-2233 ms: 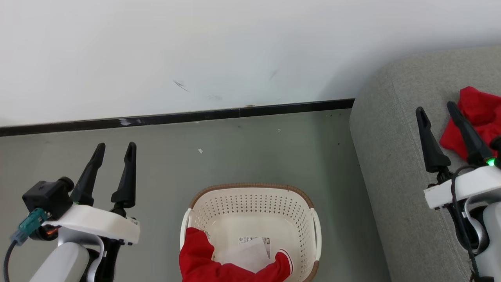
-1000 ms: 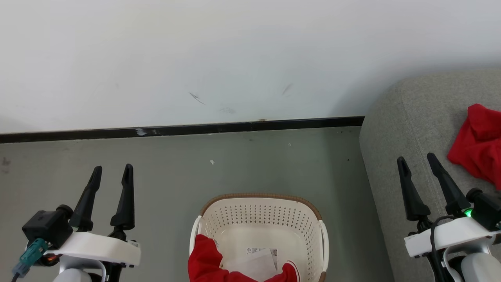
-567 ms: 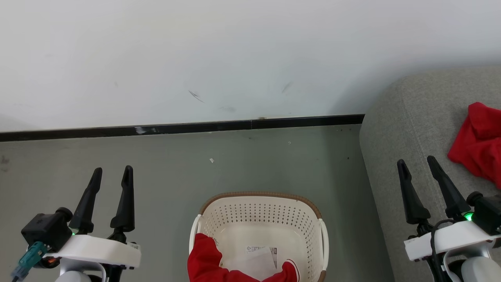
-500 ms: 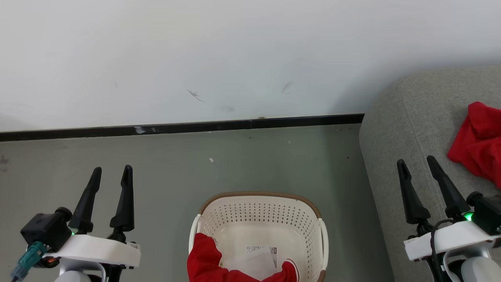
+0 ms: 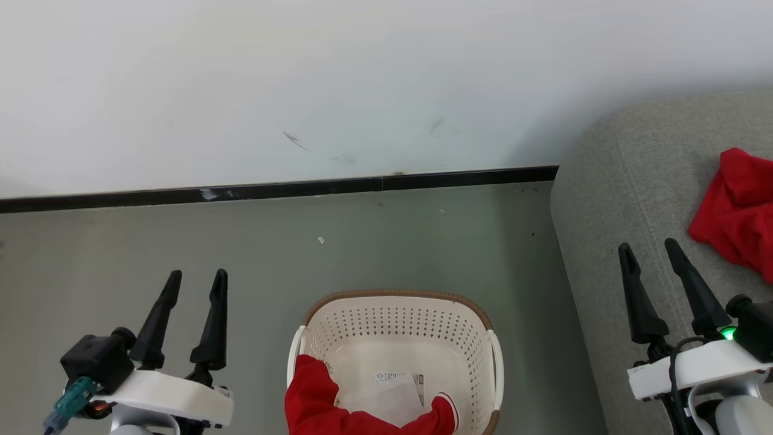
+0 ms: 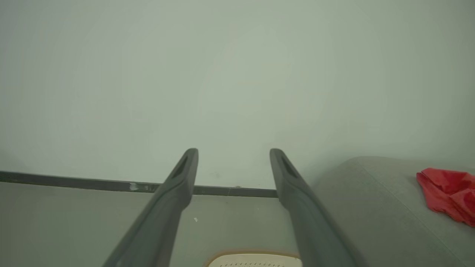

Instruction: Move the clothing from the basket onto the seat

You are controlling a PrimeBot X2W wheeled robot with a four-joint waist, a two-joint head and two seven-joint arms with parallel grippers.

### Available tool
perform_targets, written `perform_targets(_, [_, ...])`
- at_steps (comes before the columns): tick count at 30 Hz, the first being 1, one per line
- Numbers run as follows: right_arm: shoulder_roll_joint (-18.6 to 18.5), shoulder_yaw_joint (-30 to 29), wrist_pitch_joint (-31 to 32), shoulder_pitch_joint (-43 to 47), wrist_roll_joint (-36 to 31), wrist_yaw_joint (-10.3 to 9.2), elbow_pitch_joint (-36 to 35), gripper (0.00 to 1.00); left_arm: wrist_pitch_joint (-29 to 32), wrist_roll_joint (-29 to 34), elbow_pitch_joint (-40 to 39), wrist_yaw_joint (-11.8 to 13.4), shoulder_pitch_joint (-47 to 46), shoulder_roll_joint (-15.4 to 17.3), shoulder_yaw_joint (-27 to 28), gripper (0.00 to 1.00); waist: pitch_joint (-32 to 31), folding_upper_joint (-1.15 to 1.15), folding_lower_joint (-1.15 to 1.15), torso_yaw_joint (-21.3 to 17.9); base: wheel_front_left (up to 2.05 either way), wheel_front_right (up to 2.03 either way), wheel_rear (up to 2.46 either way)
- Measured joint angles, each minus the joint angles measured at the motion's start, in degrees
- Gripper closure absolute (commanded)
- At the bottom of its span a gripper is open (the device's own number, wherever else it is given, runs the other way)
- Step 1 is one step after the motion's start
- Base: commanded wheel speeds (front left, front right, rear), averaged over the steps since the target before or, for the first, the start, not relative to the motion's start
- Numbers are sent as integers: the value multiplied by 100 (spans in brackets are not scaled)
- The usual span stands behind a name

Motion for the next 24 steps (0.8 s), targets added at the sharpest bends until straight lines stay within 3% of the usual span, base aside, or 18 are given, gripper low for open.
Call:
perform_targets(15, [51,-148,0,0,110,0,-122,0,339,112,817,-360,-119,-23,-665,0,263,0,0,-96,0,0,0])
perform_targets(24, [60,-163,-1,-4,107,0,-253,0,680,249,1256,-626,-427,-194,-1204,0,537,0,0,-186,0,0,0])
